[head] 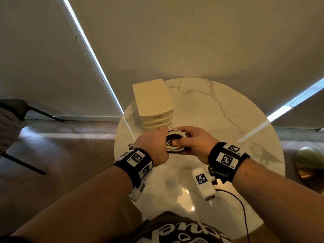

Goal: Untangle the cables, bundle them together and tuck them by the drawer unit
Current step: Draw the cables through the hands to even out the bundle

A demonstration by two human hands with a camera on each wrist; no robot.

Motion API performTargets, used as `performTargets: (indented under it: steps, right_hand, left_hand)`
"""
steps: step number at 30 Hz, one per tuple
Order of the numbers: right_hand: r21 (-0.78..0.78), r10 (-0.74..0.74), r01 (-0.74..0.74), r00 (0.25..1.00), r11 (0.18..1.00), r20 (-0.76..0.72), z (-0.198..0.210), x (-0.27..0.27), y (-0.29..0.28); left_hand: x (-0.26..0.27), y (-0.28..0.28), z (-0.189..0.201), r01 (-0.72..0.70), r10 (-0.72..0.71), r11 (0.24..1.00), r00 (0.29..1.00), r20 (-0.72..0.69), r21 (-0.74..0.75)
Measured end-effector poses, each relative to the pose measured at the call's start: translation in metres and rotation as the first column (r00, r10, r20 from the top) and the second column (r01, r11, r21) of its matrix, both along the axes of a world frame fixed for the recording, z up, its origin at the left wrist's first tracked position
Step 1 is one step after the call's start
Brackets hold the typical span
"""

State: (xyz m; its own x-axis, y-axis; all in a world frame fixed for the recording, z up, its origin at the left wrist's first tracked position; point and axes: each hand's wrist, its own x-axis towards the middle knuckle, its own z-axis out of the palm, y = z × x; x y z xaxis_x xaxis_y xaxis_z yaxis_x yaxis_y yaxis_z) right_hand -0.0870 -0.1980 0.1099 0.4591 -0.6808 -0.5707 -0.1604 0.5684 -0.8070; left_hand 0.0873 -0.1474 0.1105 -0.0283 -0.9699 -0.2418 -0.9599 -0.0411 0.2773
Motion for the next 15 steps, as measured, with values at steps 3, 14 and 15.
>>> performTargets:
  steps: [3,14,15]
  right_hand:
    - [0.126,-0.059,0.062,0.998,0.99,-0.027,-0.002,0.016,-0.001]
    - [-0.014,-0.205,0.205,0.977,0.979,-0.06,-0.013,0.038,0.01]
    - [-0.046,-0.196,0.194,0.978,0.98,-0.067,-0.015,0.041,0.011]
  left_hand:
    - [0.015,-0.002,-0.005,0.016,-0.015,1.0,0.999,0.049,-0.016]
    - [0.035,-0.005,-0.011,0.128,-0.125,0.991,0.99,0.069,-0.036]
    - [0.034,-0.005,-0.012,0.116,-0.114,0.993,0.992,0.055,-0.034]
